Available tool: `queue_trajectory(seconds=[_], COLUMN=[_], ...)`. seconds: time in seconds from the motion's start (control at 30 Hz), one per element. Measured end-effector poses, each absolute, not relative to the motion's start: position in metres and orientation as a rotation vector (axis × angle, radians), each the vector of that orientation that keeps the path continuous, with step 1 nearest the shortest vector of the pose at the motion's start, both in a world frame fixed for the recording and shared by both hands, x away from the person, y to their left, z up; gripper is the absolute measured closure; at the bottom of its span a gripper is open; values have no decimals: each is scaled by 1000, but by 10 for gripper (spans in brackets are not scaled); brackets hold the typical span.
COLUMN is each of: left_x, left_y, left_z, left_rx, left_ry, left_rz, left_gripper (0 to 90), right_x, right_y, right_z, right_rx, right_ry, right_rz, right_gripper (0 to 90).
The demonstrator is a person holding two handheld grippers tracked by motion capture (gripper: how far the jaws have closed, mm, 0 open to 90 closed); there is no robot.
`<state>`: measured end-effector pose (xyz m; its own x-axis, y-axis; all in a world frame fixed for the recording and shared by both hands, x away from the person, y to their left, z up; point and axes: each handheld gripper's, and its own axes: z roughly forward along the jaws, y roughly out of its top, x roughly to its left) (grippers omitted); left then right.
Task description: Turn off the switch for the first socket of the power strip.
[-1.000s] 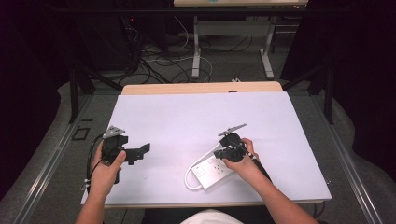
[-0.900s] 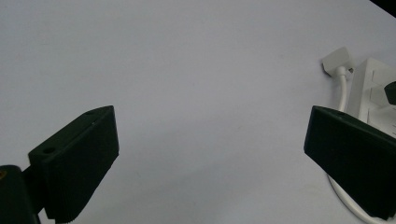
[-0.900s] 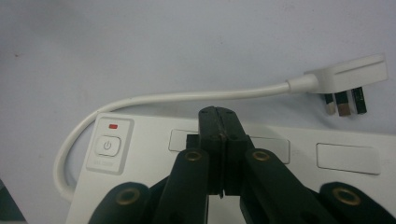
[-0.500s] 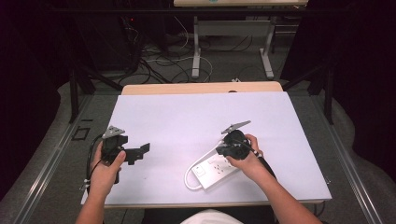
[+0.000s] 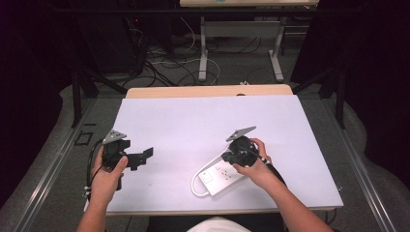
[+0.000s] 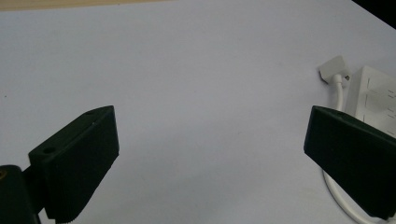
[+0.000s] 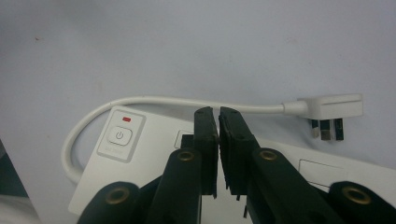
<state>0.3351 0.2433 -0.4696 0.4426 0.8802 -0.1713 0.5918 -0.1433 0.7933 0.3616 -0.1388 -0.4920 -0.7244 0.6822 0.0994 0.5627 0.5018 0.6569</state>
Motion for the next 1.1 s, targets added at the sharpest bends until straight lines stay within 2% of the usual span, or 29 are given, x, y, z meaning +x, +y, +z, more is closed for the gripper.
queue_trajectory(seconds=[0.47,0.67,1.1], left_x=[335,335,334], left_y=[244,244,248], left_z=[-468,-468,-465], left_rx=[1847,1837,1844], left_ry=[1247,1247,1249], left_rz=[415,425,419], left_gripper=[30,30,30], right_x=[361,362,366], right_y=[-139,-140,-162], right_z=[-482,-478,-468], right_rx=[1025,994,1034], right_ry=[2617,2625,2604], right_rz=[991,994,986], right_gripper=[788,666,467])
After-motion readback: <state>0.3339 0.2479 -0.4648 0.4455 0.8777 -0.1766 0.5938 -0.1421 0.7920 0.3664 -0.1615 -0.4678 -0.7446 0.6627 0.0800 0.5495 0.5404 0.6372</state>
